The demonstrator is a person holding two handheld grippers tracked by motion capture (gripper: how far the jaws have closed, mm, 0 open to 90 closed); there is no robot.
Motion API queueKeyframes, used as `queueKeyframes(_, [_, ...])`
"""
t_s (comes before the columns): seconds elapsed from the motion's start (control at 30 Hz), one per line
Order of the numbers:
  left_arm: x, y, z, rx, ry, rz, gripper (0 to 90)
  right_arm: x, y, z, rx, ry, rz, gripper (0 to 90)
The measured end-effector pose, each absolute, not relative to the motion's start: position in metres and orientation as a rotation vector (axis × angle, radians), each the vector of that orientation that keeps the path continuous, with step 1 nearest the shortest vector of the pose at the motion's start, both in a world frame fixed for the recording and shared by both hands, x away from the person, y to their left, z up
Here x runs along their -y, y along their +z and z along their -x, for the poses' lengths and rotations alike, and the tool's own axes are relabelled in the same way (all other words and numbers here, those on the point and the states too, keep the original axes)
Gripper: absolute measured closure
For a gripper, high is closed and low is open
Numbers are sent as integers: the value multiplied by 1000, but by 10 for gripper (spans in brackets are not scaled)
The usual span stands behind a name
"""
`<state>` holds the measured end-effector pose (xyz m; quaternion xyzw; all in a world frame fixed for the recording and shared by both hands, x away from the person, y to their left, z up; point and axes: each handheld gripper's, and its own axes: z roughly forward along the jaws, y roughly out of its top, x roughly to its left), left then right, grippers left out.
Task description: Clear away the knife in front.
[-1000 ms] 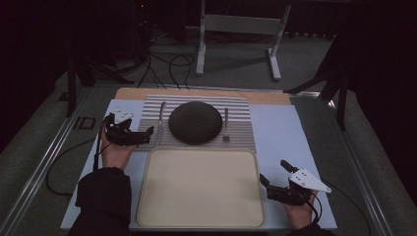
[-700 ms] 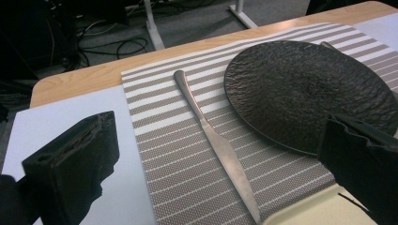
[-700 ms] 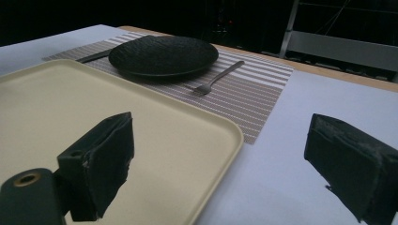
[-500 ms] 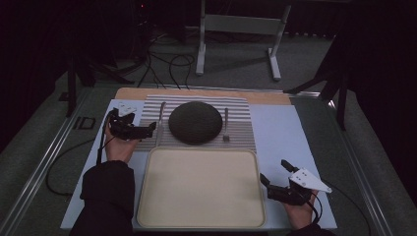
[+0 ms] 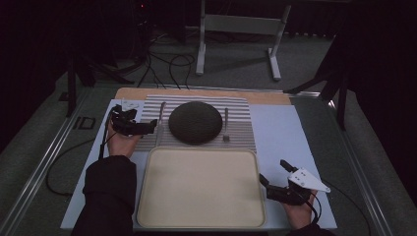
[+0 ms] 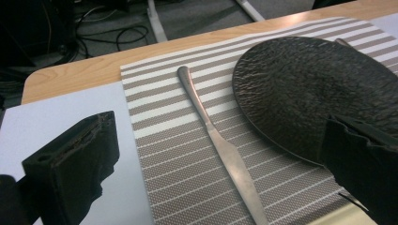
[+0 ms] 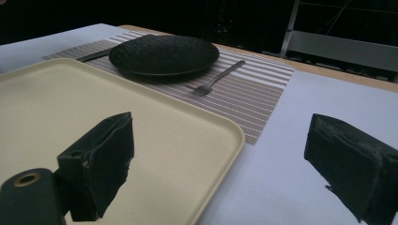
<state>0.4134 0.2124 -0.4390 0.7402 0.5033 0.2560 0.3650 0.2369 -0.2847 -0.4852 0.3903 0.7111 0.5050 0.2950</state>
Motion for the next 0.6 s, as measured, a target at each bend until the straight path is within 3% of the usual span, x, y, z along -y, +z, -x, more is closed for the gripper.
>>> queueKeyframes(0.6, [-215,-434,-434,-1305,627,-1878,0,288,-484,-236,-1859,1363,-1058,78])
